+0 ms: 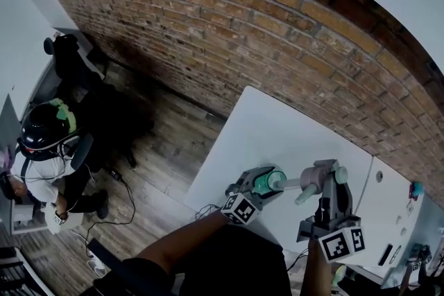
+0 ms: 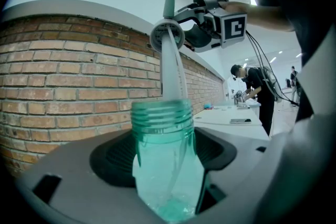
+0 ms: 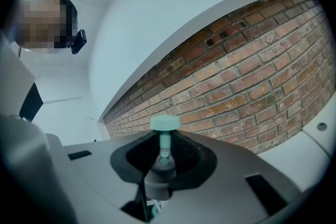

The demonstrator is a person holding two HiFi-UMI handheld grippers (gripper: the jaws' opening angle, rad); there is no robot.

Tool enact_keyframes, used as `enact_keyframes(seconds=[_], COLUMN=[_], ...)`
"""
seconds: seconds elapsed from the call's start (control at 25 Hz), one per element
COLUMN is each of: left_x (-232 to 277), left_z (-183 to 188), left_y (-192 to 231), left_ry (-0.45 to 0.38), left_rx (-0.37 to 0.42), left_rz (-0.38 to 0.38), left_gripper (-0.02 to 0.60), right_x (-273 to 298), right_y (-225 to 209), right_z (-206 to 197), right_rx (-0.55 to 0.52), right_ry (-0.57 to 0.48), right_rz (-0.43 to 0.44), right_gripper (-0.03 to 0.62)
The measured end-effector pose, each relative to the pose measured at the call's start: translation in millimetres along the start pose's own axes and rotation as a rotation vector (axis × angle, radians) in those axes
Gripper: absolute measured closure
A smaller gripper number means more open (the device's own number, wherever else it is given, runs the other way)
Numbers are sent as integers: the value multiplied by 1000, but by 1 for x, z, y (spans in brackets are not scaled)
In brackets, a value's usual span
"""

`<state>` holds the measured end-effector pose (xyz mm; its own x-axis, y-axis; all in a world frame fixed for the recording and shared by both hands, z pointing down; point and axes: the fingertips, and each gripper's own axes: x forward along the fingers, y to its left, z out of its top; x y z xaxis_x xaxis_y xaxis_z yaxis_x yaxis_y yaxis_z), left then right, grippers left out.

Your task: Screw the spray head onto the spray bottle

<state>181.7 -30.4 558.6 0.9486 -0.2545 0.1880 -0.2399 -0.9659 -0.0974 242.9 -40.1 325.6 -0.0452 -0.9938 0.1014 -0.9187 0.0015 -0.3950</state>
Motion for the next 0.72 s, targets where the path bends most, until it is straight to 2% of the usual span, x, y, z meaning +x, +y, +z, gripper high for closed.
enact_keyframes(seconds=[0.32,0.52,0.72], left_x=[-2,1,-1], left_z=[4,-6,4], left_y=[1,-2,1], left_ry=[-4,4,-5], left_rx=[-7,13,-9], left_rz=[4,-11,-3], left_gripper=[259,259,259], right_x=[3,4,6], right_y=[-5,-10,-12], right_z=[-22,-36,-45], right_rx=[0,11,18], right_ry=[43,69,86], right_rz=[12,3,-5], right_gripper=[528,528,528])
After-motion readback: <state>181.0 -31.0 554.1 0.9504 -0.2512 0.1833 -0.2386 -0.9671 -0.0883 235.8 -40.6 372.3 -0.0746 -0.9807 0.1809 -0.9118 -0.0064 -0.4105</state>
